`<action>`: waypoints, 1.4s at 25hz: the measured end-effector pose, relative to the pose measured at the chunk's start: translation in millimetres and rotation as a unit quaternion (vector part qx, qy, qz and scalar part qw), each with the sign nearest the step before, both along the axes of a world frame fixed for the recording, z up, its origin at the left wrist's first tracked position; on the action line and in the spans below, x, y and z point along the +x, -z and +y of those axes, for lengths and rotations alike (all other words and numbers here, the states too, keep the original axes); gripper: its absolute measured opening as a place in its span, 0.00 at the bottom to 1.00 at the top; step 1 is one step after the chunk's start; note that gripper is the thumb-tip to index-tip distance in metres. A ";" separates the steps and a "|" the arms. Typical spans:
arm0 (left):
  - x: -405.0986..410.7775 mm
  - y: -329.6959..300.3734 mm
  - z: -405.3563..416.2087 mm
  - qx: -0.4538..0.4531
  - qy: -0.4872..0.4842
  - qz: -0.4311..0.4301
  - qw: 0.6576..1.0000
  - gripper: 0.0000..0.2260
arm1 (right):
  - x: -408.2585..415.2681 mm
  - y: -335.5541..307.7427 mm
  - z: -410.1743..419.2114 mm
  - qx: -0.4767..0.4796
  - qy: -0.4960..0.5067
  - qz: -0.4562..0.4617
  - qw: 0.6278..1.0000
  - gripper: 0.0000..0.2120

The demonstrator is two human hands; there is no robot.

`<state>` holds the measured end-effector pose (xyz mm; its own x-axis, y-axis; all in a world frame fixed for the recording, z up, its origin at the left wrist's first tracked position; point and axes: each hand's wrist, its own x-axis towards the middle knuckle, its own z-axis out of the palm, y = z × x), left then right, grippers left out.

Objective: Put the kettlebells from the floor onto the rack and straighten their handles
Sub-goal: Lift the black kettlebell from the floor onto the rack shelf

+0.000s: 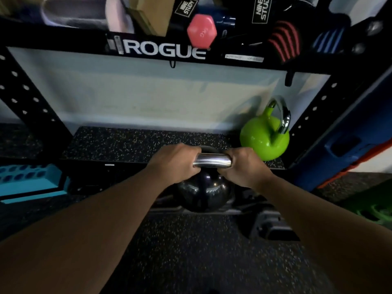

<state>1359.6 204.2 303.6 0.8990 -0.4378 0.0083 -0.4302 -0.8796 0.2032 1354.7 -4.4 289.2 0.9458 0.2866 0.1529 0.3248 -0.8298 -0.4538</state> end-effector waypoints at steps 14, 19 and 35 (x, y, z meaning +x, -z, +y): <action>188.3 36.2 -56.5 -0.061 -0.130 0.005 0.990 0.07 | 215.1 41.0 -32.4 0.017 -0.001 0.012 1.000 0.05; 210.0 40.9 -57.3 -0.082 -0.160 0.023 0.983 0.07 | 233.6 44.8 -28.8 0.031 0.023 0.035 0.999 0.05; 147.0 55.3 9.9 -0.103 -0.133 -0.015 0.986 0.30 | 182.3 23.2 0.8 -0.067 -0.013 -0.068 0.995 0.33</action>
